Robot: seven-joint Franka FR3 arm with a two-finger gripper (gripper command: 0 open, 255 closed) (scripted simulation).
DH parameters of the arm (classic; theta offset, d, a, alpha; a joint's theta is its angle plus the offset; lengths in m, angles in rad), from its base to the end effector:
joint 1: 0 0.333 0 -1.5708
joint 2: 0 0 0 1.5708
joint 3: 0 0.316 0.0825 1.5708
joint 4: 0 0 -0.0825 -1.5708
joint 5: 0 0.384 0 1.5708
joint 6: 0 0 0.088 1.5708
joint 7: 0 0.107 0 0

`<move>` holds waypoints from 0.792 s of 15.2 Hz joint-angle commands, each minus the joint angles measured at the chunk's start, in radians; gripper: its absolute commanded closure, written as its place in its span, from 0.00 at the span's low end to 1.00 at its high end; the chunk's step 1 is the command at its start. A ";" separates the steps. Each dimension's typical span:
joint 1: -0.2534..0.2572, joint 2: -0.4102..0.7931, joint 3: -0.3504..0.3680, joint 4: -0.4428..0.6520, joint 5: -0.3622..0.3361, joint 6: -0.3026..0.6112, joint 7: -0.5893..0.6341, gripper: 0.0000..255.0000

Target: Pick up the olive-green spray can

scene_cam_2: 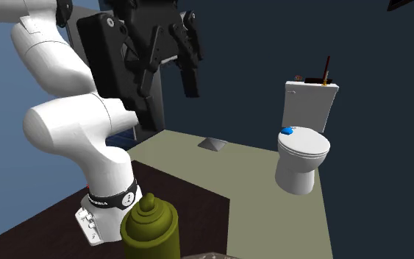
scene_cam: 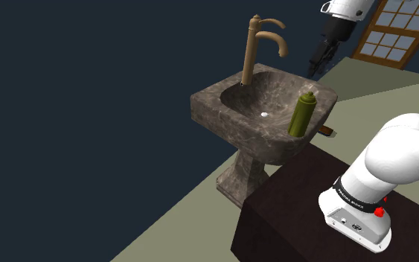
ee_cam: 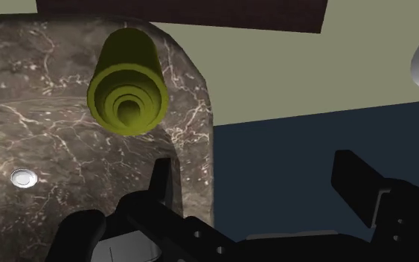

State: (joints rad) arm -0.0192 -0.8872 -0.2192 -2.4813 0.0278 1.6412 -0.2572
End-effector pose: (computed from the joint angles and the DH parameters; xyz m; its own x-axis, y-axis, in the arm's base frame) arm 0.2793 -0.0814 0.5611 0.9928 0.0857 0.0831 0.0996 -0.9785 -0.1807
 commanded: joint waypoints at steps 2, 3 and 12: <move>-0.005 0.014 -0.105 -0.047 -0.025 0.052 -0.117 0.00; -0.006 0.023 -0.140 -0.058 -0.032 0.069 -0.155 0.00; -0.006 0.089 -0.293 -0.144 -0.067 0.198 -0.316 0.00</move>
State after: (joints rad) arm -0.0239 -0.7985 -0.5098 -2.6105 -0.0379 1.8247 -0.5702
